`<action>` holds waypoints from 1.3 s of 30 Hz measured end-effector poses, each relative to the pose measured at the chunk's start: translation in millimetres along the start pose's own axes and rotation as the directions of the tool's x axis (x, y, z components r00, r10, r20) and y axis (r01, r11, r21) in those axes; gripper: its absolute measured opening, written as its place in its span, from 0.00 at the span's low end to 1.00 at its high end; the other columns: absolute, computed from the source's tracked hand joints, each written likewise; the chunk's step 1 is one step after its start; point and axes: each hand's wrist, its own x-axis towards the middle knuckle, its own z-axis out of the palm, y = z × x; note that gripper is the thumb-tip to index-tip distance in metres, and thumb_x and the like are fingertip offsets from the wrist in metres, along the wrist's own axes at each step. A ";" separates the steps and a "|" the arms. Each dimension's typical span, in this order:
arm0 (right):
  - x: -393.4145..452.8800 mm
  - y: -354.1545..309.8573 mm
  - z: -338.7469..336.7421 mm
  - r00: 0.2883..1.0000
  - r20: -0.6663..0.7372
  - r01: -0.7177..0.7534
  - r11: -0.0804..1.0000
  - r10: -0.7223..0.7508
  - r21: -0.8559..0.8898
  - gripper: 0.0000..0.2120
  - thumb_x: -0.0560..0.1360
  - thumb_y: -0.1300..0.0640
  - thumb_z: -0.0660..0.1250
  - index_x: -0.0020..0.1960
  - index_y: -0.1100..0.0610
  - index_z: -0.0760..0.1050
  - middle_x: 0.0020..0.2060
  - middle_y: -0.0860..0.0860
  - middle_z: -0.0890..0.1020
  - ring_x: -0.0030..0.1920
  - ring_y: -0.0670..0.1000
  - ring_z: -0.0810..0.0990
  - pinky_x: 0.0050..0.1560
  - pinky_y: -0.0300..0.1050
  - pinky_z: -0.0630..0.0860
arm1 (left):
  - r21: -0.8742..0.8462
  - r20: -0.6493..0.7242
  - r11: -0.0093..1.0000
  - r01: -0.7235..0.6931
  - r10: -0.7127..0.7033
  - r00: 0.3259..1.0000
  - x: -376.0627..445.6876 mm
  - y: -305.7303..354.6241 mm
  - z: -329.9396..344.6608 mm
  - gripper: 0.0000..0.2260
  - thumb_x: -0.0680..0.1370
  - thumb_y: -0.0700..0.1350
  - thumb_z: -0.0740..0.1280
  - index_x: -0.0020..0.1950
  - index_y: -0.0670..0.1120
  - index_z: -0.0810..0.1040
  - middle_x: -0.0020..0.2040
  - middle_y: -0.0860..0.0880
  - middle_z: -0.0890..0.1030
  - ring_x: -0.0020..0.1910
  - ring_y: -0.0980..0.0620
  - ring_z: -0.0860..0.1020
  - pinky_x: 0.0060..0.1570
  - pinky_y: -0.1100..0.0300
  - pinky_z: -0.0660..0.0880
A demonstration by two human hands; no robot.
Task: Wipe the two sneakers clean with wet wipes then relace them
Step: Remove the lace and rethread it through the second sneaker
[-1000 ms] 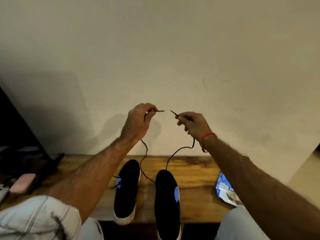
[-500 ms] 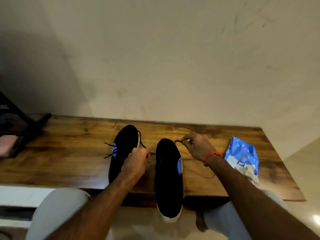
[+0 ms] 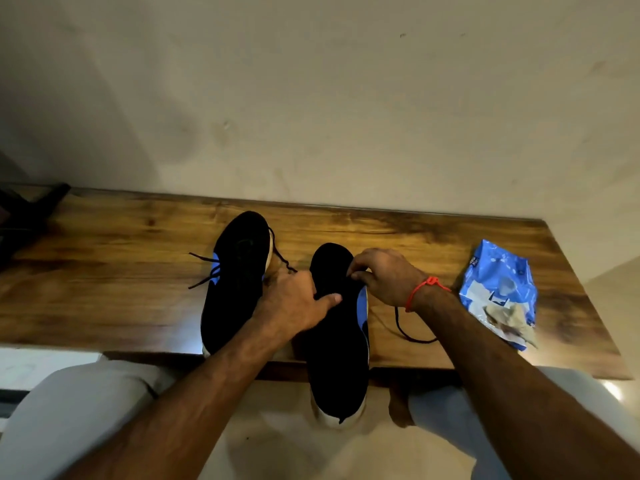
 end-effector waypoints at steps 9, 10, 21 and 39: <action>-2.6 15.2 12.4 0.974 -0.065 -0.204 0.965 0.217 0.163 0.08 0.77 0.64 0.68 0.48 0.54 0.83 0.45 0.51 0.85 0.50 0.50 0.83 0.54 0.52 0.80 | -0.213 -0.085 0.977 -0.031 0.013 0.996 3.3 -9.1 3.7 0.06 0.82 0.48 0.68 0.51 0.50 0.84 0.44 0.47 0.83 0.27 0.53 0.79 0.20 0.65 0.71; -2.0 14.6 12.7 0.969 -0.061 -0.225 0.957 0.239 0.184 0.07 0.77 0.64 0.68 0.49 0.55 0.83 0.45 0.52 0.85 0.50 0.50 0.83 0.55 0.52 0.80 | -0.230 -0.093 0.973 -0.029 0.007 0.996 3.7 -9.4 3.9 0.06 0.81 0.48 0.68 0.49 0.51 0.84 0.43 0.48 0.83 0.28 0.53 0.79 0.21 0.64 0.72; -2.9 -10.9 1.2 0.889 -0.182 -0.069 0.514 0.421 0.855 0.13 0.78 0.68 0.65 0.53 0.53 0.84 0.40 0.53 0.82 0.36 0.47 0.76 0.44 0.44 0.78 | -0.407 -0.089 0.913 0.019 -0.061 0.994 4.0 -11.0 2.0 0.07 0.78 0.53 0.73 0.41 0.55 0.82 0.43 0.54 0.83 0.41 0.54 0.83 0.42 0.52 0.84; -6.6 -39.0 14.9 0.977 -0.141 -0.120 0.962 0.158 0.246 0.02 0.75 0.58 0.72 0.46 0.56 0.83 0.37 0.40 0.76 0.39 0.39 0.75 0.36 0.25 0.69 | -0.693 0.056 0.709 0.134 -0.132 0.990 -2.7 -6.0 -2.6 0.05 0.81 0.45 0.70 0.47 0.52 0.84 0.52 0.51 0.83 0.48 0.52 0.81 0.29 0.61 0.75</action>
